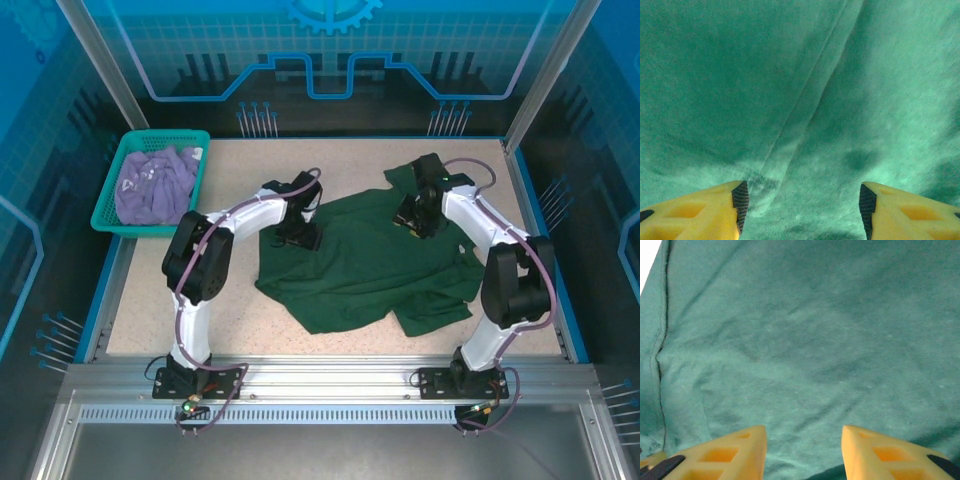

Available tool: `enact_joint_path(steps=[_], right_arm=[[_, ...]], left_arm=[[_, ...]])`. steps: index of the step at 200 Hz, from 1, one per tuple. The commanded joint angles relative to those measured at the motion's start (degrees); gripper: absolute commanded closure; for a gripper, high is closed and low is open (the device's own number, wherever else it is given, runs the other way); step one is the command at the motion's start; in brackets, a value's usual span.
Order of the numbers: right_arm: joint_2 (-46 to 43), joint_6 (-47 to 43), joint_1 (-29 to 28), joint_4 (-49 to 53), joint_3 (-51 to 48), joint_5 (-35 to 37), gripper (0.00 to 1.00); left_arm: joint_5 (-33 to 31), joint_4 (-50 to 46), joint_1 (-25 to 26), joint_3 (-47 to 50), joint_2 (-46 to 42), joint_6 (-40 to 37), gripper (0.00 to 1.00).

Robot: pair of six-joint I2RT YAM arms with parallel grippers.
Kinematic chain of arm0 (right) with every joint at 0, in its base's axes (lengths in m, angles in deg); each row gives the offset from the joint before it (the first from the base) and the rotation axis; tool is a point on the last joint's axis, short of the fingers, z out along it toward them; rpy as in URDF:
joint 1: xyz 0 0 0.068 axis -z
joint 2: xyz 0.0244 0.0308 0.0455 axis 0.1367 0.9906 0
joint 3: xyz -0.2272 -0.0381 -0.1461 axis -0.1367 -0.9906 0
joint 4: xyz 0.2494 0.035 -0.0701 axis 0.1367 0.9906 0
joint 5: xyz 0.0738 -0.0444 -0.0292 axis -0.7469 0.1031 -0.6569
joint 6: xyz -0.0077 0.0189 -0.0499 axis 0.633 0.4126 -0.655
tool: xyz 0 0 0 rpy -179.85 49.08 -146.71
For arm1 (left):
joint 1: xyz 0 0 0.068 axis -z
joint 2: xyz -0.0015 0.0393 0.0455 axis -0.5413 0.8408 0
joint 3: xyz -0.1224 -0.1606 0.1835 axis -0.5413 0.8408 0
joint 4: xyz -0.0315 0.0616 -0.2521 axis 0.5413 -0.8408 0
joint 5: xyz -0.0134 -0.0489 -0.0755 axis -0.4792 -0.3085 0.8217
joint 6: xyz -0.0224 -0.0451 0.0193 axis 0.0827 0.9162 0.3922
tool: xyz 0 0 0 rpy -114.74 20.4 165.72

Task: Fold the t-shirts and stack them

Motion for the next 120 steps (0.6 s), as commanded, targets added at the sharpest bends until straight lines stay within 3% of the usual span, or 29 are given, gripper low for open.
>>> enact_joint_path(steps=[1, 31, 120], right_arm=[[1.8, -0.7, -0.3, -1.0, -0.6, -2.3, 0.55], [2.1, -1.0, -0.3, -1.7, -1.2, -2.9, 0.55], [2.0, -1.7, -0.4, -2.2, -3.4, -3.8, 0.57]], left_arm=[[-2.6, -1.6, 0.2, 2.2, -2.7, -2.0, 0.37], [-5.7, -0.6, 0.1, 2.8, -2.5, -2.5, 0.39], [-5.2, 1.2, -1.8, 2.5, -0.3, -2.6, 0.56]])
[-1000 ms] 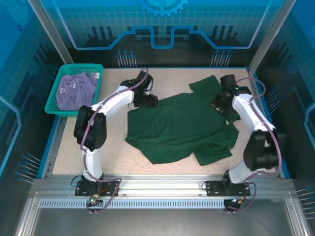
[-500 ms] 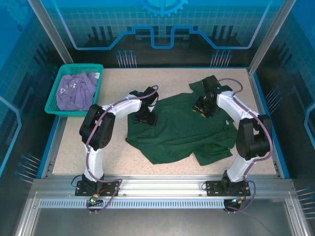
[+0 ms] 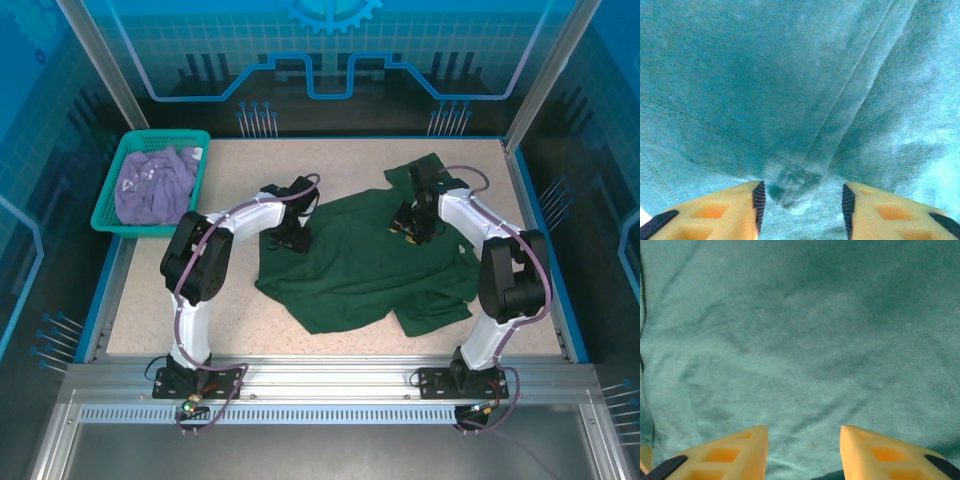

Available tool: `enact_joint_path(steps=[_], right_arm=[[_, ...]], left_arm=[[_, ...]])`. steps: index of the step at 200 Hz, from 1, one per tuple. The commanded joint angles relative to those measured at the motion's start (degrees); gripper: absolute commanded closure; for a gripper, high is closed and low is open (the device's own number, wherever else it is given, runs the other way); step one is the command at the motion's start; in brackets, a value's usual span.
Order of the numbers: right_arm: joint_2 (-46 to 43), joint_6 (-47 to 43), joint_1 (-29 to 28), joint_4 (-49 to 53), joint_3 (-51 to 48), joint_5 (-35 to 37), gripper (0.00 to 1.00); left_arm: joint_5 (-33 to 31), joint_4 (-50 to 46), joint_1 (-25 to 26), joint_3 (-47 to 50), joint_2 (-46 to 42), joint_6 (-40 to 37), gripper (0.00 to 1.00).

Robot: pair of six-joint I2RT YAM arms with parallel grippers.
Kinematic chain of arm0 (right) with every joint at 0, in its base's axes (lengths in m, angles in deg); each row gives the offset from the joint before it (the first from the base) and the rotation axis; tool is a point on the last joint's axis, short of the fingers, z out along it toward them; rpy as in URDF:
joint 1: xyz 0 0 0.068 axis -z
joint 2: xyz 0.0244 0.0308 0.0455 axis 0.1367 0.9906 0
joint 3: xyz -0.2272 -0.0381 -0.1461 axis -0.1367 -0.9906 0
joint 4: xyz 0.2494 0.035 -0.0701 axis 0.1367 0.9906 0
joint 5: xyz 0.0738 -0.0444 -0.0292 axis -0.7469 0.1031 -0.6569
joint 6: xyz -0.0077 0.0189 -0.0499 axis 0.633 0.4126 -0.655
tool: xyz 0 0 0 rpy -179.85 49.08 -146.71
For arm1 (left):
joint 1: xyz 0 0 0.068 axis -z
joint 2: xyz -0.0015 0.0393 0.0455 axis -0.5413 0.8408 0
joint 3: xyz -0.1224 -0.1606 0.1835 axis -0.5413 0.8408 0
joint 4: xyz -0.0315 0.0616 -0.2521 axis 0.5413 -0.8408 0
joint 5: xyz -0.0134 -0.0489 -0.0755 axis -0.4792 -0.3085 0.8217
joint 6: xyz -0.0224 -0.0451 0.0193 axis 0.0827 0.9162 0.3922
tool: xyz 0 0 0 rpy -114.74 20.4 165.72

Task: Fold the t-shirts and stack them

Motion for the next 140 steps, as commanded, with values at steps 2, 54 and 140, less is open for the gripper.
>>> enact_joint_path(steps=[2, 54, 140], right_arm=[[0.2, -1.1, -0.4, 0.0, -0.7, -1.2, 0.57], [0.7, -1.1, -0.4, 0.2, -0.4, -1.2, 0.58], [3.0, -1.3, -0.3, 0.8, 2.0, -1.5, 0.59]], left_arm=[[-0.4, 0.6, -1.1, 0.3, 0.1, -0.6, 0.56], [0.9, 0.7, -1.2, 0.5, 1.2, -0.8, 0.56], [1.6, 0.7, -1.3, 0.7, 2.5, -1.2, 0.7]])
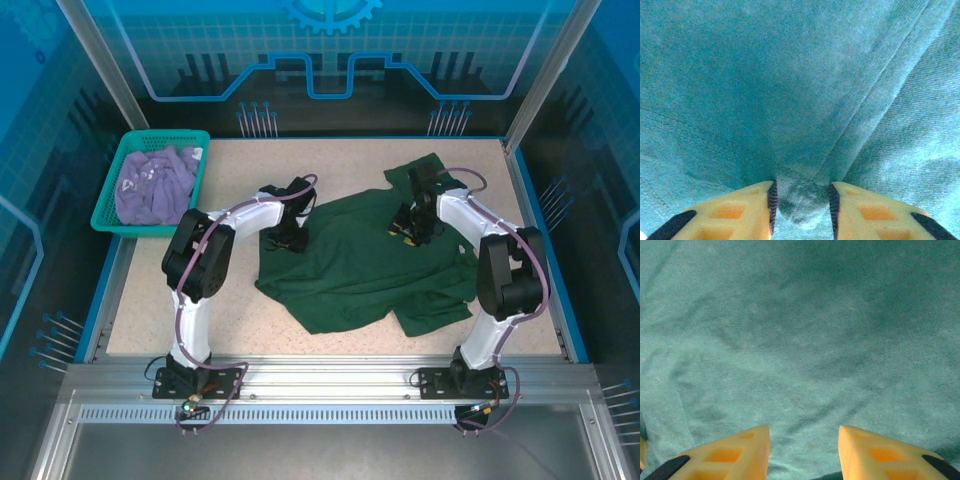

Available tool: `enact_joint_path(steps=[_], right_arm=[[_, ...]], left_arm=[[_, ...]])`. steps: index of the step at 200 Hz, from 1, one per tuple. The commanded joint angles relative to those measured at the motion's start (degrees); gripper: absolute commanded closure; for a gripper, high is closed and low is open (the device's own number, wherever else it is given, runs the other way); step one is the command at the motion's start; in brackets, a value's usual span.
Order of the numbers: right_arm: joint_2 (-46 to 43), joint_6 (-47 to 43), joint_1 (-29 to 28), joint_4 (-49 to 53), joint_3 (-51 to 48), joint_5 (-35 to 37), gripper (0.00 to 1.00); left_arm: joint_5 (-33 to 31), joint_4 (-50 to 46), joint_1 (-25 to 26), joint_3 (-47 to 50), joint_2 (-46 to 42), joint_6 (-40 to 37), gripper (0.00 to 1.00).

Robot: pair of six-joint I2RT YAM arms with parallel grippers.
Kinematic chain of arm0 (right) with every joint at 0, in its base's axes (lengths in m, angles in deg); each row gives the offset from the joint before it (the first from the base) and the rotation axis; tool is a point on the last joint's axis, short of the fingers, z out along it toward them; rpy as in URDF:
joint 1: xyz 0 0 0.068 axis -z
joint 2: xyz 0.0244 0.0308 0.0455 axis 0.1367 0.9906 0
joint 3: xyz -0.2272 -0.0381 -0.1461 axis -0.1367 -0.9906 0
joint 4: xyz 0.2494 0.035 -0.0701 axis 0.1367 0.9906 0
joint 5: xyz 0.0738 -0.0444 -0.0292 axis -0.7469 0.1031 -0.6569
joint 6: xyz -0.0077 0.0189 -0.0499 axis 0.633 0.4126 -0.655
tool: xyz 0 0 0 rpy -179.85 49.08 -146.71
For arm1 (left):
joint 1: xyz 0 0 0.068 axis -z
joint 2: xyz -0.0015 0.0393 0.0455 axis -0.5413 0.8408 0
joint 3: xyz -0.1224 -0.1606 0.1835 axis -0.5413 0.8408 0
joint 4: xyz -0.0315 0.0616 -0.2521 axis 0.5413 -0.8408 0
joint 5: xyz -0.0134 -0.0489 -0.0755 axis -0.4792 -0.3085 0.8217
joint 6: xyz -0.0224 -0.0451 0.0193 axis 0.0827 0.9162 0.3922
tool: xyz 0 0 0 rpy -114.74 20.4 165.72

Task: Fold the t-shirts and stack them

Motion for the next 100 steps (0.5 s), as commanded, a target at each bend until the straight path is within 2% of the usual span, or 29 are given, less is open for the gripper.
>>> enact_joint_path(steps=[1, 54, 100], right_arm=[[1.6, -0.8, -0.3, 0.8, 2.1, -0.9, 0.59], [2.7, -0.8, -0.2, 0.9, 2.6, -1.0, 0.59], [3.3, -0.6, 0.3, 1.1, 3.0, -1.1, 0.6]], left_arm=[[0.5, -0.4, -0.3, 0.3, 1.1, -1.0, 0.7], [0.2, -0.6, -0.3, -0.7, 1.2, -1.2, 1.0], [-1.6, -1.3, -0.2, -3.1, -1.2, -1.1, 1.0]])
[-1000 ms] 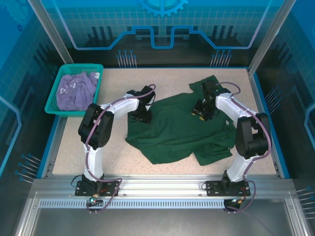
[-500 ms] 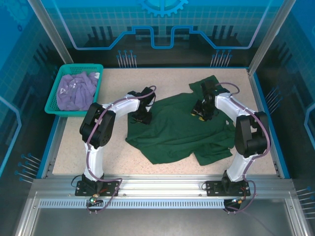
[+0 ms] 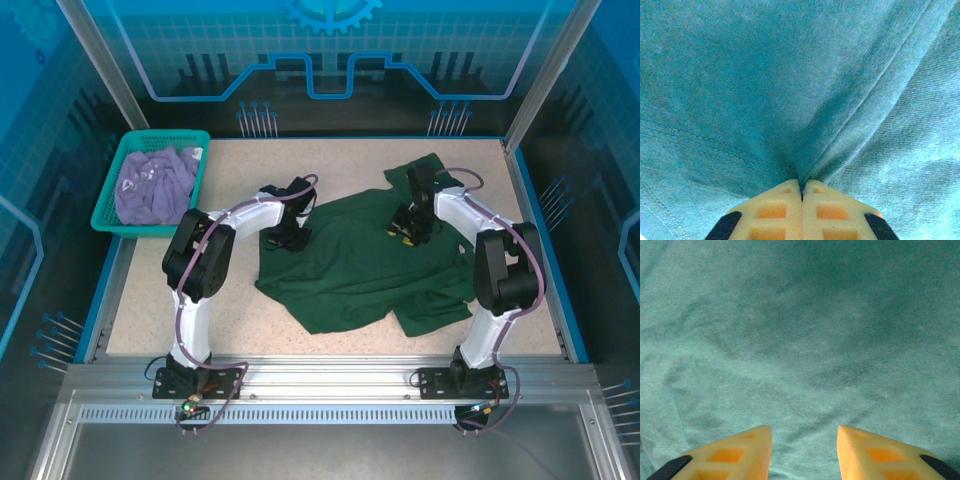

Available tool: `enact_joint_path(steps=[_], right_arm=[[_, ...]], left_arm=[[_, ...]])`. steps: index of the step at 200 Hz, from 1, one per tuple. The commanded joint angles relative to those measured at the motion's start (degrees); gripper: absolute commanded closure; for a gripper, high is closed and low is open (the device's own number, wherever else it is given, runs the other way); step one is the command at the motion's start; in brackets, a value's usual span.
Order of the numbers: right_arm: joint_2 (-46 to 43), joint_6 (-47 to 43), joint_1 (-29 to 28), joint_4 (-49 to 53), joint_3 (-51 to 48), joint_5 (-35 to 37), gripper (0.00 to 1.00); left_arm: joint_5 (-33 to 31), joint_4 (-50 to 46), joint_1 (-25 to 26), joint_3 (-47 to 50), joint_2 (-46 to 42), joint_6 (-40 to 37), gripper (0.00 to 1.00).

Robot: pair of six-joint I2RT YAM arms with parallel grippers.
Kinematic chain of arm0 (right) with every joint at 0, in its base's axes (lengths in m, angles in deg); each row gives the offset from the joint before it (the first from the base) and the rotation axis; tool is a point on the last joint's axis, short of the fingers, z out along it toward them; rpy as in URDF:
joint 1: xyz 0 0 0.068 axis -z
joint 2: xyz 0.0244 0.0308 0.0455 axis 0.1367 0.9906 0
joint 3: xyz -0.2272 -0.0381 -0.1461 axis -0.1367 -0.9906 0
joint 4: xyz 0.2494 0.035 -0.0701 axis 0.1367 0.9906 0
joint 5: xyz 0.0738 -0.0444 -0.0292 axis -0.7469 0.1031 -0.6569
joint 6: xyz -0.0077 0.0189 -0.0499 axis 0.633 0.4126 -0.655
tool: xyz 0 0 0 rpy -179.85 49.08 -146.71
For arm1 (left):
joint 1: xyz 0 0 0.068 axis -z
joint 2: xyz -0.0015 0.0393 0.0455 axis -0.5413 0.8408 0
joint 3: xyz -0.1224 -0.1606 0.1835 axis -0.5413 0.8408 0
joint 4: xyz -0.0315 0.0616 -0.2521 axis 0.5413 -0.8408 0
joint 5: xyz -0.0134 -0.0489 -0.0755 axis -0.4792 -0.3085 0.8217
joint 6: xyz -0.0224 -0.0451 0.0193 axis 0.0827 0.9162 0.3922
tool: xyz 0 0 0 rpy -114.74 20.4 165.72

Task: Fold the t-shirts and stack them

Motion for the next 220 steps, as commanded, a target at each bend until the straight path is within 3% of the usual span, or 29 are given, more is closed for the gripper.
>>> enact_joint_path(steps=[1, 62, 89, 112, 120, 129, 134, 150, 180, 204, 220], right_arm=[[1.0, -0.4, 0.4, 1.2, 1.8, -0.9, 0.6], [5.0, 2.3, 5.3, 2.0, 6.2, -1.5, 0.62], [8.1, 2.8, 6.3, 3.2, 10.9, -1.7, 0.62], [11.9, 2.9, 6.7, 5.3, 17.0, -1.8, 0.62], [13.3, 3.1, 7.0, 6.2, 19.1, -1.8, 0.61], [14.6, 3.5, 7.3, 7.0, 21.3, -1.8, 0.61], [15.3, 3.7, 7.5, 7.2, 22.4, -1.8, 0.6], [17.9, 4.5, 8.1, 8.8, 26.8, -1.9, 0.58], [22.3, 5.1, 9.0, 10.4, 34.6, -1.2, 0.55], [26.9, 5.2, 10.0, 11.3, 39.7, -0.6, 0.57], [30.7, 5.0, 10.7, 11.7, 42.8, 0.2, 0.6]], left_arm=[[-1.7, -1.3, -0.2, -3.1, -1.4, -0.4, 1.0], [-9.8, -1.8, -5.0, -17.4, 1.1, -1.1, 1.0], [-13.0, -2.4, -8.9, -28.4, 8.1, -1.1, 1.0], [-17.0, -9.2, -13.4, -44.8, 18.7, 2.1, 0.97], [-18.3, -12.1, -14.8, -51.1, 22.4, 3.4, 0.83], [-19.0, -15.8, -16.3, -58.1, 26.2, 4.9, 0.42], [-18.8, -17.8, -16.8, -62.1, 28.0, 5.7, 0.25], [-16.1, -19.5, -17.6, -66.6, 28.9, 6.4, 0.13], [-9.2, -14.5, -16.2, -53.2, 18.3, 8.6, 0.18], [3.1, -6.3, -12.7, -37.2, 8.8, 11.1, 0.5], [5.8, -2.8, -9.3, -30.0, 5.9, 11.6, 0.67]])
